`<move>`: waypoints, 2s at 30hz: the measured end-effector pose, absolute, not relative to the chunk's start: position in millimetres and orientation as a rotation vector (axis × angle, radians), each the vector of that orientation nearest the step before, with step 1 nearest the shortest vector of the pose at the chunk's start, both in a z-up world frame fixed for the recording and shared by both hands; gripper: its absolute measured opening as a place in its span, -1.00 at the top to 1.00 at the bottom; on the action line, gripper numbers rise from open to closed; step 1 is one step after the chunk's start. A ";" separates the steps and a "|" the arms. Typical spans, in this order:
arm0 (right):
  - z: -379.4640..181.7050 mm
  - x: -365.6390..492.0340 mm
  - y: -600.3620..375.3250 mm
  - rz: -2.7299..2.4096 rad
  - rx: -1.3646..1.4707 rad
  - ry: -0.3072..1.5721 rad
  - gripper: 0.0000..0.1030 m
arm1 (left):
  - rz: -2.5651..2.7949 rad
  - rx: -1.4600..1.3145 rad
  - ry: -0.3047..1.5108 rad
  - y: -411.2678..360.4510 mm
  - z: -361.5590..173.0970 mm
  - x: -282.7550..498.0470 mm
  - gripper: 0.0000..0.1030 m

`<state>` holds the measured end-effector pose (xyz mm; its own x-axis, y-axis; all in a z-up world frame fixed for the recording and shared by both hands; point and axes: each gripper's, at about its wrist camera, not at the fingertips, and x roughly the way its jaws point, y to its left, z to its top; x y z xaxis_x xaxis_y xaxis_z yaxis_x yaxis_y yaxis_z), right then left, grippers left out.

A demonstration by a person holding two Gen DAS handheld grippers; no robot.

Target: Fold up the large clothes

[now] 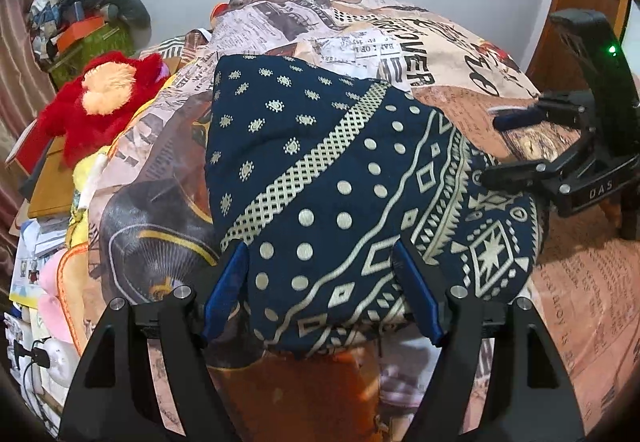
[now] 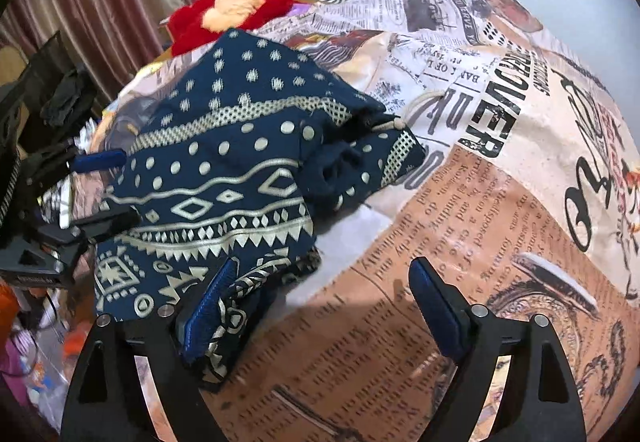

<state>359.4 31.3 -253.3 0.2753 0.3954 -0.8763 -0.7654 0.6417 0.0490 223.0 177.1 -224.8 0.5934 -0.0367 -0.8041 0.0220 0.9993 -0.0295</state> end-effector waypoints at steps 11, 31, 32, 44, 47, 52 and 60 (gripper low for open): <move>-231.4 338.1 2.9 0.698 -0.551 0.907 -0.68 | 0.007 0.025 0.924 174.9 -206.2 202.1 -0.48; -14.3 189.1 -50.0 0.784 -0.104 0.339 -0.68 | 0.122 -0.020 0.342 123.9 15.5 87.6 -0.48; -8.5 181.2 -53.5 0.780 -0.088 0.314 -0.68 | 0.127 -0.022 0.311 119.7 23.6 77.3 -0.48; 8.7 103.5 -81.4 0.673 0.086 0.188 -0.85 | 0.202 -0.098 0.179 102.9 43.1 10.0 -0.65; 5.0 92.5 -82.6 0.645 0.081 0.181 -0.96 | 0.214 -0.115 0.186 102.6 37.4 6.6 -0.79; 0.7 80.5 -81.1 0.615 0.049 0.181 -1.00 | 0.236 -0.096 0.191 97.3 29.3 2.5 -0.87; -8.5 79.5 -79.2 0.602 0.039 0.210 -1.00 | 0.236 -0.083 0.185 92.1 25.0 0.2 -0.95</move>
